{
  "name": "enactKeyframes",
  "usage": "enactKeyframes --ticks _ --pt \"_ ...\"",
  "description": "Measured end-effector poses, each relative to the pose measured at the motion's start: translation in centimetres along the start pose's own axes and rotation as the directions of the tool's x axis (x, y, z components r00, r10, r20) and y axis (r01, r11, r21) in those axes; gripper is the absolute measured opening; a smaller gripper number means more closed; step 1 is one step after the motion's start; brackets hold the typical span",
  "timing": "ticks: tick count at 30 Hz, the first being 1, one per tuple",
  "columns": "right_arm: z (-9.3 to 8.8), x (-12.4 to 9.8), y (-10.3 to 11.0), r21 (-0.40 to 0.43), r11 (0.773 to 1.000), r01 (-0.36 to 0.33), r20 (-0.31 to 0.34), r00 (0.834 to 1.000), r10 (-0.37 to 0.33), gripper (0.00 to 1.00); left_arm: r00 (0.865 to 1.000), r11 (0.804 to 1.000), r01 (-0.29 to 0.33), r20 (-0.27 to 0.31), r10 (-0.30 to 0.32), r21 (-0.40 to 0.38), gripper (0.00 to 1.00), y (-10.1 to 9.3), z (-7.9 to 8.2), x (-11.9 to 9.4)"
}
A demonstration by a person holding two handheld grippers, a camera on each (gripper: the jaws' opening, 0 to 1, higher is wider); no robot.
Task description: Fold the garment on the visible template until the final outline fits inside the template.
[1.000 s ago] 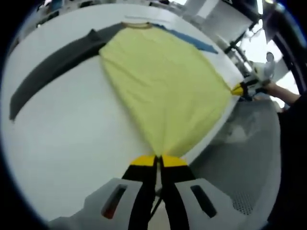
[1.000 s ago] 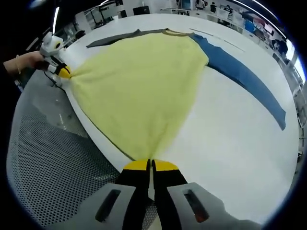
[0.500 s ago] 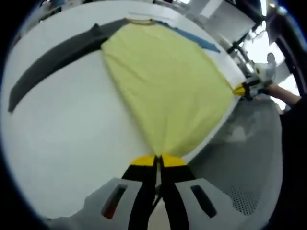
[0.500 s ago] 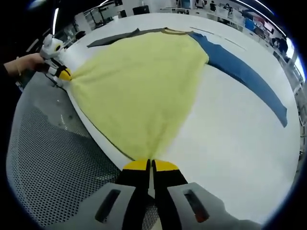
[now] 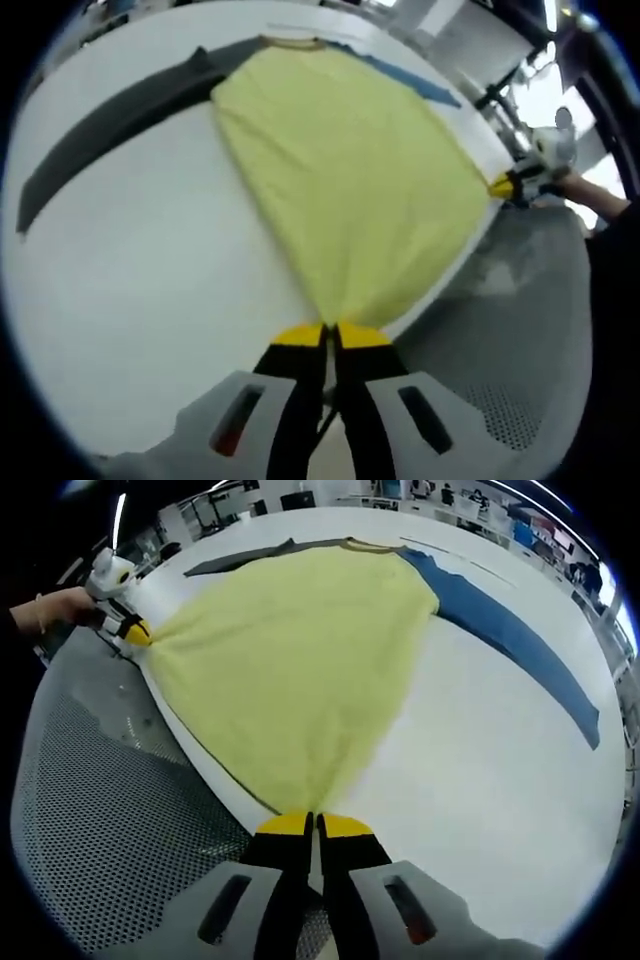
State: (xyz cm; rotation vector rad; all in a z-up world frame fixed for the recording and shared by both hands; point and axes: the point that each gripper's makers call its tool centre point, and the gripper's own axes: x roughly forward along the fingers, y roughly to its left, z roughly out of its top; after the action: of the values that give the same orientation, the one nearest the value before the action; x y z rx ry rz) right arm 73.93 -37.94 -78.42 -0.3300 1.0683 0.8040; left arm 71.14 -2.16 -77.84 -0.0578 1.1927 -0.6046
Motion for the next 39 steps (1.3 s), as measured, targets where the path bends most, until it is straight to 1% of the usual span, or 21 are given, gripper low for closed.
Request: enactKeyframes --ticks 10,15,19,22,24,27,32,35,39 --pt "-0.1 -0.1 0.0 0.016 1.0 0.003 -0.002 1.0 -0.003 0.05 1.0 1.0 -0.017 -0.015 0.017 -0.008 0.01 0.2 -0.4 -0.2" --pt "-0.2 -0.1 -0.1 0.022 1.0 0.004 -0.002 1.0 -0.004 0.06 0.999 1.0 -0.03 -0.028 0.03 -0.006 0.0 0.5 -1.0 -0.6" --pt "-0.2 -0.1 0.0 0.021 1.0 0.005 -0.001 1.0 -0.005 0.06 1.0 1.0 -0.023 -0.014 0.023 -0.013 0.0 0.3 -1.0 -0.6" --pt "-0.1 -0.2 -0.1 0.012 1.0 0.01 -0.005 1.0 -0.01 0.06 1.0 1.0 -0.024 -0.017 0.024 -0.004 0.0 0.2 -1.1 -0.6" --pt "-0.1 -0.4 -0.2 0.009 1.0 0.018 -0.002 1.0 -0.018 0.09 1.0 1.0 -0.025 -0.013 0.025 -0.004 0.0 0.1 -1.0 -0.8" --pt "0.0 -0.9 -0.4 0.01 0.999 0.031 0.014 0.999 -0.031 0.14 0.999 0.999 -0.044 -0.009 0.044 0.007 0.01 0.5 -1.1 -1.2" --pt "0.6 -1.8 -1.1 0.03 0.998 0.058 0.04 0.997 -0.059 0.26 0.998 0.998 -0.055 0.021 0.054 0.011 0.04 0.8 -0.4 -2.2" --pt "1.1 -2.4 -1.6 0.036 0.997 0.069 0.049 0.996 -0.071 0.29 0.997 0.998 -0.066 0.047 0.066 0.012 0.09 1.0 0.1 -2.9" --pt "2.1 -3.5 -2.2 0.036 0.995 0.095 0.078 0.992 -0.097 0.33 0.995 0.997 -0.081 0.066 0.08 0.019 0.17 1.2 0.4 -3.7"
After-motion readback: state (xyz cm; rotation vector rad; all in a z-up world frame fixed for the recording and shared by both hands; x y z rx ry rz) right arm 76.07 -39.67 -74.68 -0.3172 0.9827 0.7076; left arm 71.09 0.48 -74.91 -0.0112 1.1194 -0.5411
